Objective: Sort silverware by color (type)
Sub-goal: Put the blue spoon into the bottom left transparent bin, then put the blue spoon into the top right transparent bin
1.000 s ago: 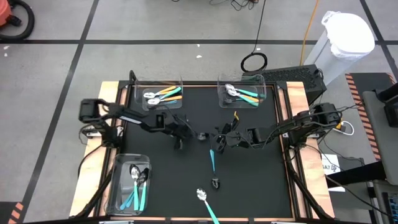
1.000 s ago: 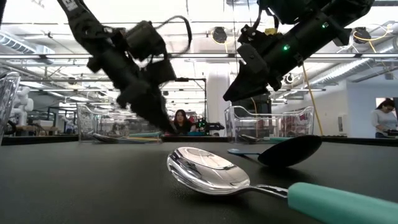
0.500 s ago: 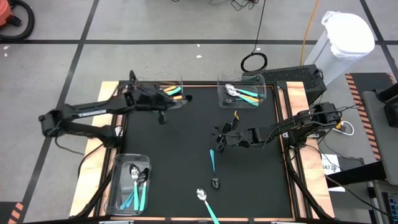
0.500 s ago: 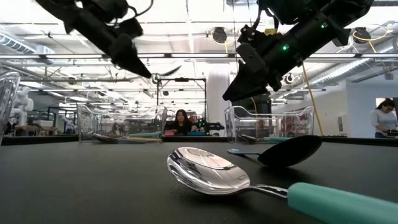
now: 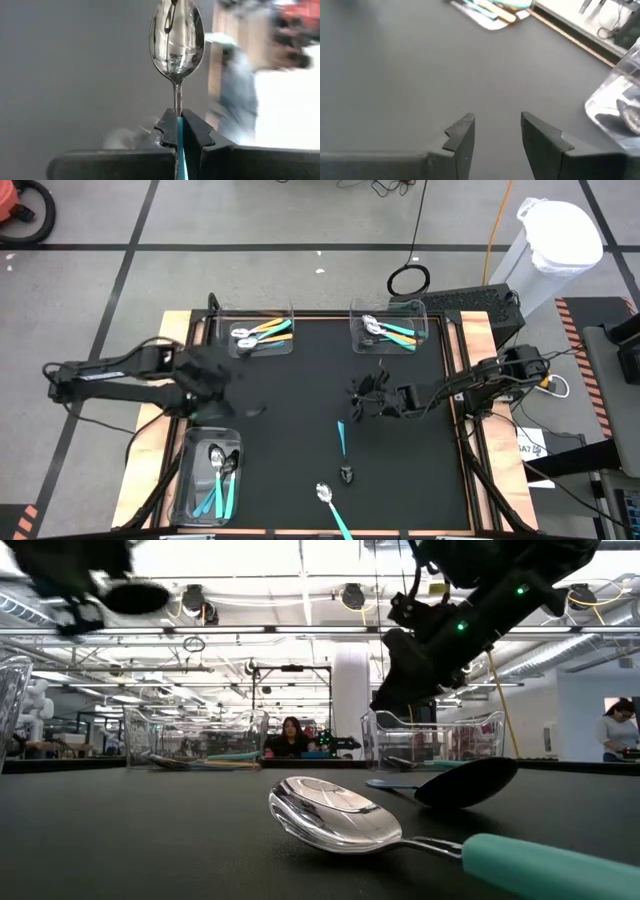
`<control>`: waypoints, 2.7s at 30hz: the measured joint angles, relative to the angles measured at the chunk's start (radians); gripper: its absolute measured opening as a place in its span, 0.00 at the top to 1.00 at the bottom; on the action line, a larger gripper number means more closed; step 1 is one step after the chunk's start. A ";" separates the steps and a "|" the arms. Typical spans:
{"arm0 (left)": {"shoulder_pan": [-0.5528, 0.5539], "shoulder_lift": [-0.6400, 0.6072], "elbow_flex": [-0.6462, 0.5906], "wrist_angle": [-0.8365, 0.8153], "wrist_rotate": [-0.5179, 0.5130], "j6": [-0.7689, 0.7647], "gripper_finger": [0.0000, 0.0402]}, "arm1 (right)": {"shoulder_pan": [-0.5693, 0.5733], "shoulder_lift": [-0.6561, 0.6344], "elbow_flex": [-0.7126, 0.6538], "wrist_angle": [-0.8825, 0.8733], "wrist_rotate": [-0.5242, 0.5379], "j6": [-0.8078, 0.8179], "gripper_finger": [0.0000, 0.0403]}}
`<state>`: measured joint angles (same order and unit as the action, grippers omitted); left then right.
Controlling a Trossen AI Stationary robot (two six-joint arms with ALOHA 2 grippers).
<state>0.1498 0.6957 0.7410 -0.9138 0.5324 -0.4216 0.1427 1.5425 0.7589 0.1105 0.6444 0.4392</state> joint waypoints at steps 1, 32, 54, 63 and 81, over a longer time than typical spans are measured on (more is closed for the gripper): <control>-0.042 -0.024 0.000 -0.010 0.029 -0.053 1.00 | -0.003 0.000 0.000 0.011 0.008 -0.006 0.64; -0.697 0.384 -0.042 0.024 0.172 -0.044 1.00 | -0.032 0.000 0.000 0.110 -0.128 0.019 0.64; -0.663 0.518 -0.030 0.089 0.166 -0.396 0.67 | -0.043 0.000 0.000 0.084 -0.223 0.141 0.53; -0.653 0.489 0.127 0.095 -0.029 -0.253 0.78 | -0.031 -0.001 0.000 0.077 -0.549 0.202 0.59; -0.642 0.553 0.205 0.651 -1.012 0.196 0.82 | 0.209 0.100 0.207 -0.174 -0.619 -0.794 0.60</control>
<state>-0.4917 1.2483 0.9464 -0.2630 -0.4796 -0.2258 0.3519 1.6424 0.9660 -0.0637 0.0258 -0.3547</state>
